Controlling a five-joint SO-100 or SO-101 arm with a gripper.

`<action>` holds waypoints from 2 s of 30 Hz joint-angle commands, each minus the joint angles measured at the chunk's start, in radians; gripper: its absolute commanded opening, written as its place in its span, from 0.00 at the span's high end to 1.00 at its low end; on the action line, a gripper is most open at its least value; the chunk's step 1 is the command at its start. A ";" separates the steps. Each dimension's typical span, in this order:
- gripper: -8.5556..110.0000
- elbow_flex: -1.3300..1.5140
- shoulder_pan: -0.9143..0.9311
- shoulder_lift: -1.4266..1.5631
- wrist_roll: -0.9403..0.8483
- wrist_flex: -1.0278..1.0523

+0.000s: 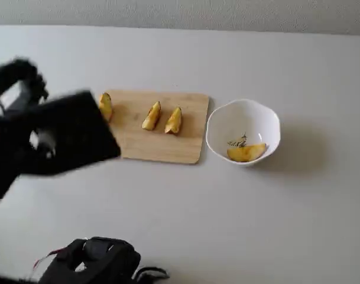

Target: Pick up the third from the right apple slice from the cutting board and place it into the bowl

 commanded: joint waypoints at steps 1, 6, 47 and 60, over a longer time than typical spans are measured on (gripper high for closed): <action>0.93 0.468 -0.023 0.407 0.000 -0.146; 0.93 1.017 -0.026 0.730 -0.002 -0.265; 0.92 2.140 0.114 0.911 -0.043 -0.643; 0.93 2.140 0.114 0.910 -0.049 -0.643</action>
